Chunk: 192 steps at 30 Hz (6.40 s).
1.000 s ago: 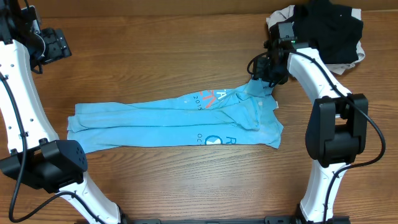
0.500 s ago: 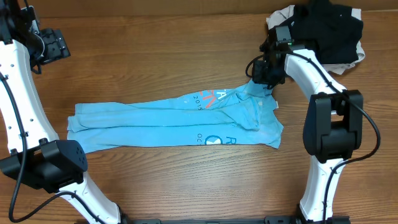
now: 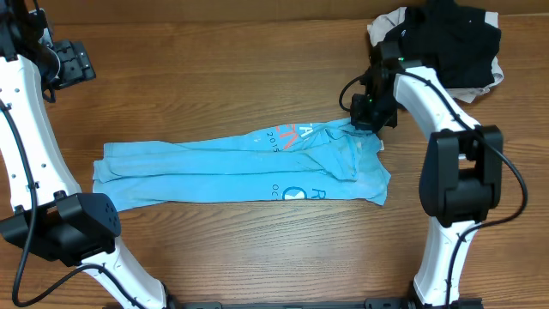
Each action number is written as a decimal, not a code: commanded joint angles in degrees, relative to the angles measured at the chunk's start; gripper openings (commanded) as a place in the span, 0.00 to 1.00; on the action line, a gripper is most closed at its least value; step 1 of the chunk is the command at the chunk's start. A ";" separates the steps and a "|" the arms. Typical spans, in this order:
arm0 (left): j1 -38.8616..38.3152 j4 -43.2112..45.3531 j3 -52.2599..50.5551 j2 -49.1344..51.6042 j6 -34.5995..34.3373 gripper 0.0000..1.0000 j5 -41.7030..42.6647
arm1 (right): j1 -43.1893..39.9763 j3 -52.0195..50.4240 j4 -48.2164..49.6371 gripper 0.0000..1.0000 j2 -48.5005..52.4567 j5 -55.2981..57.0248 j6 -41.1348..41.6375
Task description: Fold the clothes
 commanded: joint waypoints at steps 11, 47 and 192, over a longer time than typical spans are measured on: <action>-0.11 0.07 -0.24 0.52 1.38 0.85 -0.57 | 0.02 1.11 -9.31 0.15 -4.35 -0.79 3.06; -0.13 -13.25 -2.62 0.52 1.79 0.97 3.48 | -1.46 19.87 -20.57 0.65 -5.64 -1.86 0.87; -41.79 6.34 -30.82 0.52 1.16 0.49 1.53 | -5.75 3.87 -7.37 0.67 -5.53 -9.75 0.02</action>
